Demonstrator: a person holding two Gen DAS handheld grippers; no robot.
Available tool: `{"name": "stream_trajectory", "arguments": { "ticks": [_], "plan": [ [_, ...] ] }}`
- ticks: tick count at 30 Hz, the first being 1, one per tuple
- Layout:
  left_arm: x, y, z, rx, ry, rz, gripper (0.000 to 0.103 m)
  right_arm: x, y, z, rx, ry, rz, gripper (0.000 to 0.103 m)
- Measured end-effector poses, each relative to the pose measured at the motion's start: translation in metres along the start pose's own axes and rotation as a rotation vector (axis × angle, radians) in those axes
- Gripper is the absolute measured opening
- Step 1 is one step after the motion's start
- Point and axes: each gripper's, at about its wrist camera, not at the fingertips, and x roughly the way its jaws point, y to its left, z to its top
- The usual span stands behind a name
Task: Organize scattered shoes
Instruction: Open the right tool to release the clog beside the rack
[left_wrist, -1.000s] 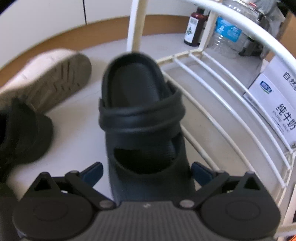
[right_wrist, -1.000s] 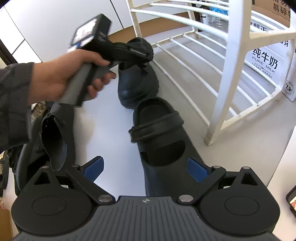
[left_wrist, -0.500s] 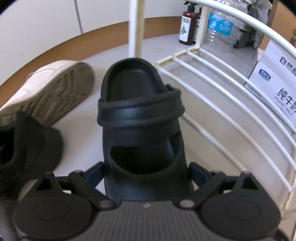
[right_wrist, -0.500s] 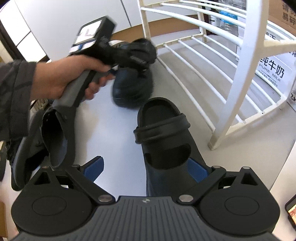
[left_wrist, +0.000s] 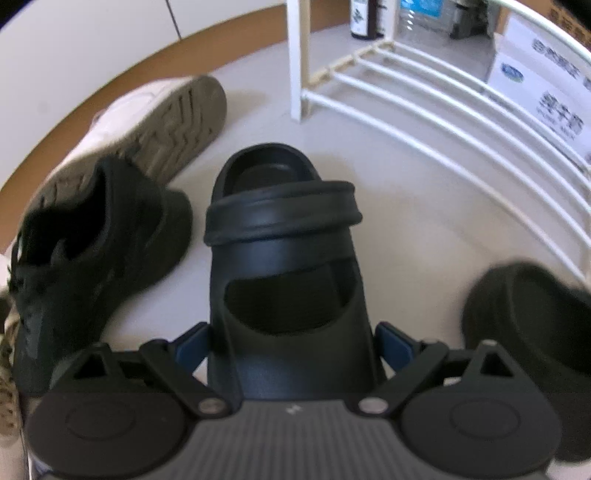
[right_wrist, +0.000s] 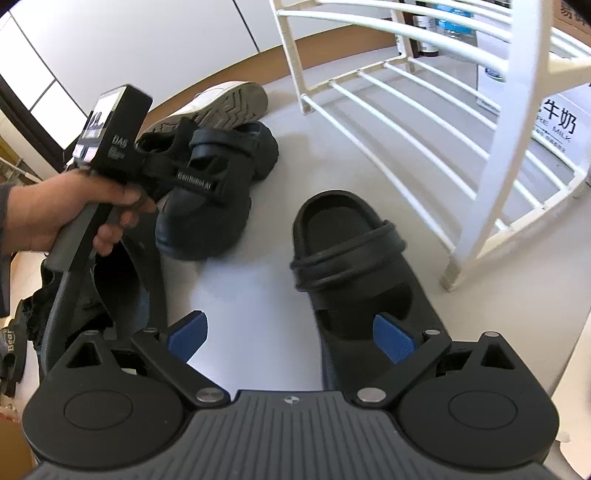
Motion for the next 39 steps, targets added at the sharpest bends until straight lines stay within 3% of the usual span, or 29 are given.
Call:
{"name": "stream_trajectory", "arguments": {
  "ticks": [9, 23, 29, 39],
  "plan": [
    [-0.017, -0.023, -0.037, 0.122, 0.036, -0.075, 0.095, 0.010, 0.008, -0.004, 0.002, 0.036, 0.002, 0.099],
    [-0.035, -0.043, -0.074, 0.092, 0.091, -0.145, 0.095, 0.014, 0.013, -0.007, -0.005, 0.062, 0.007, 0.099],
    [-0.043, -0.057, -0.093, 0.176, 0.097, -0.147, 0.095, 0.015, 0.015, -0.009, -0.010, 0.076, 0.015, 0.099],
    [-0.047, -0.052, -0.108, 0.226, 0.129, -0.170, 0.096, 0.016, 0.016, -0.014, -0.012, 0.101, 0.022, 0.099]
  ]
}}
